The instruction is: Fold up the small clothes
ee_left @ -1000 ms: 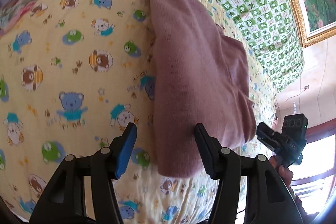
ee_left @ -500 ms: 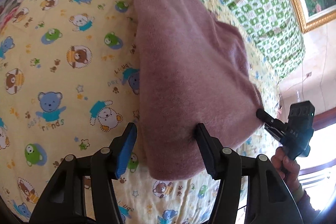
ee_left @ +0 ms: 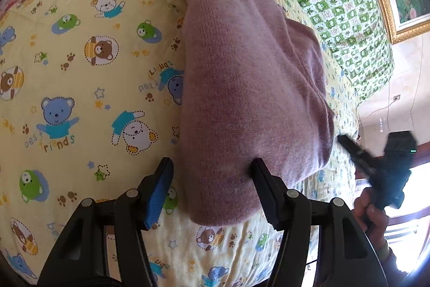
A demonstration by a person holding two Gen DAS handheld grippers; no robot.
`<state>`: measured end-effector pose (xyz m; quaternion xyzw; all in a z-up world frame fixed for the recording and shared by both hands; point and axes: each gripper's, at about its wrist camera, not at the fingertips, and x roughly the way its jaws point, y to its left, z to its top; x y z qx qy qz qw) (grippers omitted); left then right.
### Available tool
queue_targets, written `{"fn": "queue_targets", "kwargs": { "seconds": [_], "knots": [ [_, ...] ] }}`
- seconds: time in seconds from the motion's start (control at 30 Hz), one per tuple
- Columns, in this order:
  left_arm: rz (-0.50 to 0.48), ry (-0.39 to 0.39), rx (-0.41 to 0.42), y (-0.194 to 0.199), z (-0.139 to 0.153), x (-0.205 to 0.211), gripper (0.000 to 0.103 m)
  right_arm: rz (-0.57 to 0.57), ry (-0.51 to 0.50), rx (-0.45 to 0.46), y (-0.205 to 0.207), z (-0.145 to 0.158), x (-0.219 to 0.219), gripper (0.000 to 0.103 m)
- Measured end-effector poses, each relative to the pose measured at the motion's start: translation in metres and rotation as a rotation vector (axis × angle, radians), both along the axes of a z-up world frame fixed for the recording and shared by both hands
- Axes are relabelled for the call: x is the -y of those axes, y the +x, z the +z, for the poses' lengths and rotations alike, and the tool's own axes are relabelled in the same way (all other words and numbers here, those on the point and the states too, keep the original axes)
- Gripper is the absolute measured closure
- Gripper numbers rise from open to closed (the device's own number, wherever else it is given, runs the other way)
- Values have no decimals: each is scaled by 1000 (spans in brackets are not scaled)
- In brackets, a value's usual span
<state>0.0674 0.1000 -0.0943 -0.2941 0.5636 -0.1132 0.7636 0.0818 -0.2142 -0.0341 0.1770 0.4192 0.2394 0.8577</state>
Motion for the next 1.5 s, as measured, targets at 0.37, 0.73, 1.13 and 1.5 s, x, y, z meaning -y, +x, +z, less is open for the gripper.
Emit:
{"fn": "queue_targets", "kwargs": {
  "seconds": [0.37, 0.73, 1.13, 1.5],
  "knots": [
    [-7, 11, -14, 5, -6, 8, 35, -44, -28, -148, 82, -62, -9, 103],
    [4, 84, 2, -3, 9, 20, 36, -43, -57, -85, 32, -23, -13, 98],
    [21, 340, 202, -48, 55, 33, 32, -31, -120, 21, -46, -13, -32, 47],
    [18, 395, 245, -90, 48, 40, 26, 16, -167, 8, -92, -39, -55, 39]
  ]
}}
